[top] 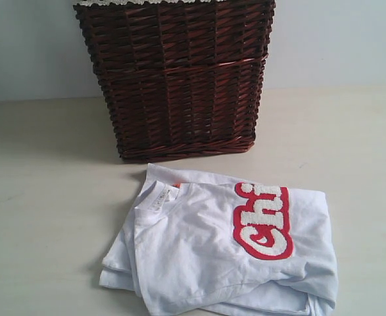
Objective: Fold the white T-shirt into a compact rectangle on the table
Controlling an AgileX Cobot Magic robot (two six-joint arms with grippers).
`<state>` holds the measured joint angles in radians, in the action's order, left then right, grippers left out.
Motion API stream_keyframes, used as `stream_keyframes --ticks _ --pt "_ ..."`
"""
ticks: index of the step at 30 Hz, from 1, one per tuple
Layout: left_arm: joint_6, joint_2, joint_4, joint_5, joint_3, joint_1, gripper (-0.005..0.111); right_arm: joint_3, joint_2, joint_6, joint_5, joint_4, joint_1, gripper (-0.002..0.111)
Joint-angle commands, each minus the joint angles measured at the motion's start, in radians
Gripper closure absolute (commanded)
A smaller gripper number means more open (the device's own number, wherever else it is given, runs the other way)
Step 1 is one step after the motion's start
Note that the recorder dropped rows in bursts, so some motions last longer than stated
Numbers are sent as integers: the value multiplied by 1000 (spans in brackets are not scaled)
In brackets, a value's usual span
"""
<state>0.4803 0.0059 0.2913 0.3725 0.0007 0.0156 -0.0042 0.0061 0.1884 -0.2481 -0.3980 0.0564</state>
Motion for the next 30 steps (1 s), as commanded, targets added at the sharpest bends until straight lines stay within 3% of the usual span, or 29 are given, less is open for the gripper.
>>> stream_keyframes --ticks 1,6,30 --pt "-22 -6 119 9 -1 94 13 4 -6 -4 12 -1 -5 98" --pt "-77 -6 134 12 -1 148 13 4 -6 -4 12 -1 -5 98" --pt "-68 -6 132 12 -1 149 13 4 -6 -4 12 -1 -5 98"
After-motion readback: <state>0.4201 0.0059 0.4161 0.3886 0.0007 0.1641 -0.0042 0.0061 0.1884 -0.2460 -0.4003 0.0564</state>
